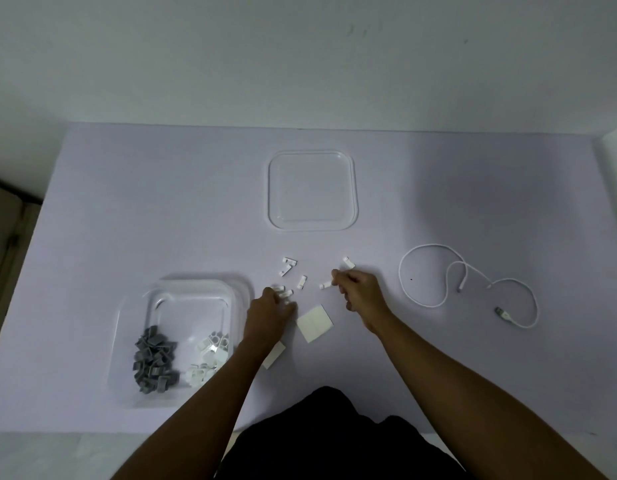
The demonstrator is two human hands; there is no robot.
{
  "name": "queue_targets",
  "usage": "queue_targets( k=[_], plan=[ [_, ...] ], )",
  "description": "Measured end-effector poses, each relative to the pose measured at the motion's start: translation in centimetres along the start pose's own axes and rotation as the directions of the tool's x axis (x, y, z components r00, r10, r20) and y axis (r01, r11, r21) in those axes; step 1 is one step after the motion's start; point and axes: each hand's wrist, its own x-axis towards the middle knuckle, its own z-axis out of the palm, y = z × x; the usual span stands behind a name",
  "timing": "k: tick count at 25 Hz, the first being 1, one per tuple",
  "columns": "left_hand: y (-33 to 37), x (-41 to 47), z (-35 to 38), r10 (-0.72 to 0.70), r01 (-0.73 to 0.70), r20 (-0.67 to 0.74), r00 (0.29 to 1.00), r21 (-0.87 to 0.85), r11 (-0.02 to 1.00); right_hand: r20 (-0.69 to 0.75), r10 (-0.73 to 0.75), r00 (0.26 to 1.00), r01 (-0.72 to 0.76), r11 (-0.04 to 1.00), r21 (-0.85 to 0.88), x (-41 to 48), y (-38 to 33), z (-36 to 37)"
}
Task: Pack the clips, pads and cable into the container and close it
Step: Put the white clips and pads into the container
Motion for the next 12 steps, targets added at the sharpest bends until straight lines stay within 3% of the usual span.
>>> queue_targets(
  k=[2, 5, 7, 10, 12],
  plan=[
    [0.0, 0.2, 0.0, -0.005, 0.006, -0.023, 1.0, 0.015, 1.0, 0.032, -0.187, 0.982, 0.188, 0.939, -0.288, 0.8, 1.1, 0.3],
    [0.1, 0.1, 0.0, -0.032, 0.032, -0.044, 0.999, 0.016, 0.999, 0.188, -0.3, 0.935, 0.352, 0.738, -0.575, 1.6, 2.3, 0.7],
    [0.0, 0.2, 0.1, -0.026, 0.027, -0.043, 0.999, 0.02, 0.999, 0.226, -0.337, 0.914, 0.399, 0.642, -0.655, 2.0, 2.6, 1.0],
    [-0.1, 0.6, 0.2, 0.018, -0.017, 0.02, 1.0, -0.061, 0.998, 0.247, -0.374, 0.894, 0.434, 0.584, -0.687, 2.3, 2.6, 1.3],
    [0.1, 0.4, -0.2, -0.077, 0.117, 0.122, 0.989, -0.36, 0.926, 0.238, -0.383, 0.893, 0.433, 0.584, -0.686, 2.5, 2.4, 1.4]
  ],
)
